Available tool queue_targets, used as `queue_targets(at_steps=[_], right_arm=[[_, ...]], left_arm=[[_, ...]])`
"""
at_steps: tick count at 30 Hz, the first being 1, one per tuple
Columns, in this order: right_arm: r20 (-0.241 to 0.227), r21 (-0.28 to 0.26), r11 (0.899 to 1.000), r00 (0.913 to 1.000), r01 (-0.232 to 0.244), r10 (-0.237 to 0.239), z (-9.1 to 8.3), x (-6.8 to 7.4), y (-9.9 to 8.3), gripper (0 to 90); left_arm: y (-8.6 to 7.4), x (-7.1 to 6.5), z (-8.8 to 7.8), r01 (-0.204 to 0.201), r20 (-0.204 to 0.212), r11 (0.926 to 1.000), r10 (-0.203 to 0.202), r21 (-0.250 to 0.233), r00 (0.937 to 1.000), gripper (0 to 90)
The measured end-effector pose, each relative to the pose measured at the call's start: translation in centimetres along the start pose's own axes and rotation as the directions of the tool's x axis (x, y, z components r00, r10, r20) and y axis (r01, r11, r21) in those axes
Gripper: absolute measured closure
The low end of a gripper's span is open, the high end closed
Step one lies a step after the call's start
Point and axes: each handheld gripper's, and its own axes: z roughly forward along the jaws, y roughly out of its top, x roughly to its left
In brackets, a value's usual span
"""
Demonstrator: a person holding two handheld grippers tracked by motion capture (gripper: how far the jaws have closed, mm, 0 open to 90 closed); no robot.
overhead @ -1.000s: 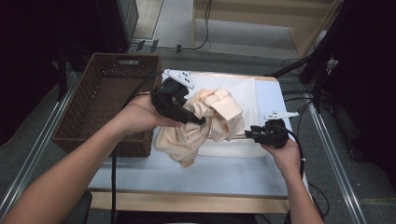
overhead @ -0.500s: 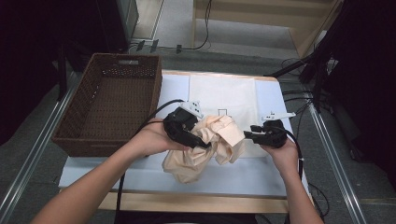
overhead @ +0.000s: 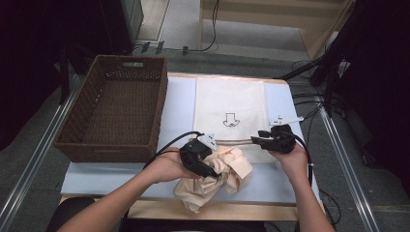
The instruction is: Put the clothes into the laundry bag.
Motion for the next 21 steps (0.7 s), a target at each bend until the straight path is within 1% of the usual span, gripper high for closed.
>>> queue_targets(at_steps=[1,2,4,5,6,7,9,10,11,12,13,14,16,17,19,21], right_arm=[[-0.002,0.009,1.000,1.0000,0.002,-0.002,0.1,0.0,0.0,56.8],[-0.007,0.019,1.000,1.0000,-0.007,0.007,0.2,0.0,-0.1,56.8],[-0.003,0.026,1.000,1.0000,0.006,-0.006,0.4,0.0,-0.1,56.9],[-0.004,0.025,1.000,0.9999,0.013,-0.013,0.5,0.0,-0.1,56.9],[-0.004,0.025,1.000,0.9999,0.013,-0.013,0.5,0.0,-0.1,56.9],[-0.001,0.027,0.999,0.9998,0.021,-0.021,0.7,0.1,-0.2,56.8],[-0.003,0.028,0.999,0.9997,0.025,-0.025,0.8,0.1,-0.2,56.7],[-0.004,0.033,0.999,0.9996,0.028,-0.028,1.1,0.2,-0.1,56.7],[-0.004,0.033,0.999,0.9996,0.028,-0.028,1.1,0.2,-0.1,56.7],[-0.001,0.038,0.999,0.9995,0.031,-0.031,1.3,0.2,-0.1,56.7],[-0.001,0.046,0.998,0.9989,0.046,-0.046,1.6,0.3,-0.1,56.7],[-0.001,0.046,0.998,0.9989,0.046,-0.046,1.6,0.3,-0.1,56.7],[-0.003,0.051,0.997,0.9986,0.054,-0.054,1.9,0.3,0.0,56.7],[-0.005,0.059,0.997,0.9990,0.044,-0.044,2.2,0.4,0.1,56.9],[0.003,0.062,0.997,0.9989,0.046,-0.046,2.5,0.4,0.2,57.5],[-0.002,0.062,0.997,0.9988,0.048,-0.048,3.0,0.5,0.3,58.0]], left_arm=[[-0.1,0.1,0.4,0.006,0.011,1.0000,-0.006,0.005,0.9999,64.2],[-0.2,0.1,0.8,0.006,0.010,0.9999,-0.006,0.012,0.9999,64.1],[-0.4,0.2,1.5,-0.008,-0.013,0.9996,0.009,0.028,0.9999,63.9],[-0.5,0.3,1.7,-0.003,-0.020,0.9998,0.003,0.019,0.9998,63.9],[-0.5,0.3,1.7,-0.003,-0.020,0.9998,0.003,0.019,0.9998,63.8],[-0.6,0.7,1.8,0.024,-0.019,0.9997,-0.024,0.003,0.9995,63.8],[-0.6,1.0,1.9,0.029,-0.021,0.9996,-0.029,-0.001,0.9993,63.3],[-0.8,1.5,2.2,0.061,-0.014,0.9981,-0.061,-0.008,0.9981,63.0],[-0.8,1.5,2.2,0.061,-0.014,0.9981,-0.061,-0.008,0.9981,62.8],[-1.0,1.7,2.3,0.080,-0.010,0.9967,-0.080,-0.018,0.9968,62.8],[-1.5,2.1,2.6,0.084,-0.017,0.9963,-0.084,-0.020,0.9963,62.6],[-1.5,2.1,2.6,0.084,-0.017,0.9963,-0.084,-0.020,0.9963,62.4],[-1.9,2.3,2.9,0.085,-0.032,0.9958,-0.086,-0.033,0.9958,62.2],[-2.0,2.4,2.9,0.095,-0.046,0.9949,-0.097,-0.033,0.9943,61.2],[-2.0,2.5,2.8,0.088,-0.051,0.9958,-0.089,-0.027,0.9947,60.3],[-2.1,2.4,2.8,0.089,-0.053,0.9955,-0.091,-0.032,0.9944,60.1]])
